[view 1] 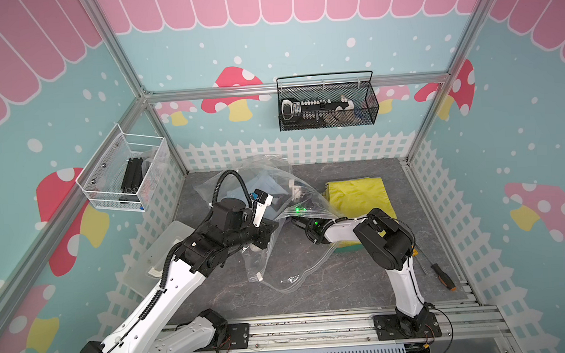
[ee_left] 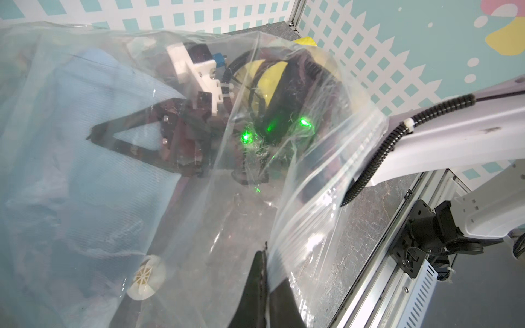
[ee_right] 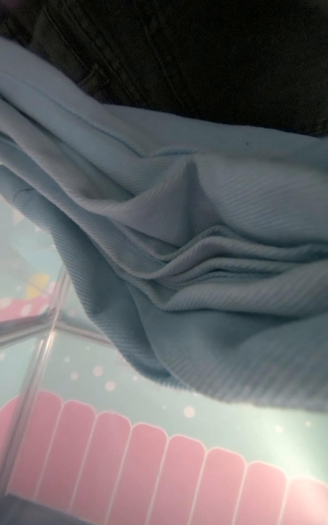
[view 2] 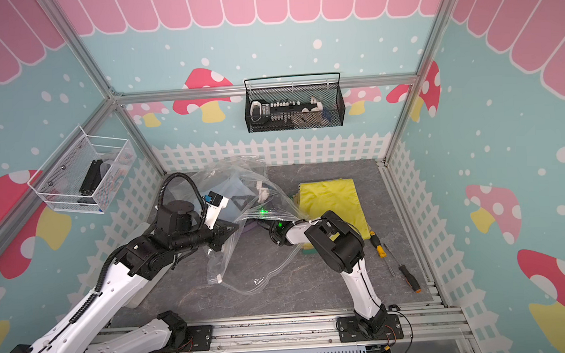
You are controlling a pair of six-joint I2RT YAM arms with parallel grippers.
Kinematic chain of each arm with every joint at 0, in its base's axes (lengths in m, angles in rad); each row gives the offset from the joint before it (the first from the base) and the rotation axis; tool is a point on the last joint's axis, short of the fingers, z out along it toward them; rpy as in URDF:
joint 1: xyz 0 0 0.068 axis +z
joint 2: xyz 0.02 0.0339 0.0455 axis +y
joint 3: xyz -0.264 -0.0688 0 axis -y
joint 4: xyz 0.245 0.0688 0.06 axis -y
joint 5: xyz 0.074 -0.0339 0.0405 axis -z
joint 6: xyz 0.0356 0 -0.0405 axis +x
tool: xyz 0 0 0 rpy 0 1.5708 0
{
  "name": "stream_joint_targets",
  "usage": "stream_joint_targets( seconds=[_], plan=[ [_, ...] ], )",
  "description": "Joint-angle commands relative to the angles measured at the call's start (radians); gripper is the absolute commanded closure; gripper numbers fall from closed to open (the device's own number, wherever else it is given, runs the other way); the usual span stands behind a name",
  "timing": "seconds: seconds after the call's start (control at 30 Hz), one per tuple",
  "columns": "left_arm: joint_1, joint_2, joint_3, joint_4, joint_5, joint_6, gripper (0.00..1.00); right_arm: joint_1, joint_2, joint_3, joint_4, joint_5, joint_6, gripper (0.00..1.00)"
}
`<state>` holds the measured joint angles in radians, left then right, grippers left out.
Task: Take the trousers out of the vacuum bag
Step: Take out the trousers from the vacuum bag.
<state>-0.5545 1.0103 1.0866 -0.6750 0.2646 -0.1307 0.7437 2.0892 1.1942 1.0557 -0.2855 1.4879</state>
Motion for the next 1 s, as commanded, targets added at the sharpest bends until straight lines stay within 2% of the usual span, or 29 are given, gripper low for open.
stream_joint_targets(
  seconds=[0.0,0.13,0.3,0.4,0.63,0.83,0.97],
  plan=[
    [0.018,-0.011,-0.011,0.009,-0.02,0.0,1.0,0.011,-0.149,-0.036,0.181,-0.042,0.038,1.0],
    [0.024,-0.007,-0.01,0.008,-0.018,-0.001,1.0,0.016,-0.247,-0.148,0.115,-0.006,0.035,1.0],
    [0.025,0.005,-0.007,0.009,-0.002,-0.003,1.0,0.045,-0.371,-0.264,-0.066,0.073,-0.051,1.0],
    [0.025,0.01,-0.008,0.013,0.016,-0.006,1.0,0.081,-0.431,-0.273,-0.229,0.141,-0.124,1.0],
    [0.017,0.017,-0.003,0.047,0.071,-0.036,1.0,0.172,-0.473,-0.285,-0.386,0.306,-0.179,1.0],
    [-0.079,0.055,0.05,0.054,-0.034,-0.05,1.0,0.244,-0.462,-0.287,-0.405,0.391,-0.205,1.0],
    [-0.089,0.089,0.078,0.04,-0.08,-0.067,1.0,0.298,-0.52,-0.288,-0.503,0.474,-0.259,1.0]
  ],
)
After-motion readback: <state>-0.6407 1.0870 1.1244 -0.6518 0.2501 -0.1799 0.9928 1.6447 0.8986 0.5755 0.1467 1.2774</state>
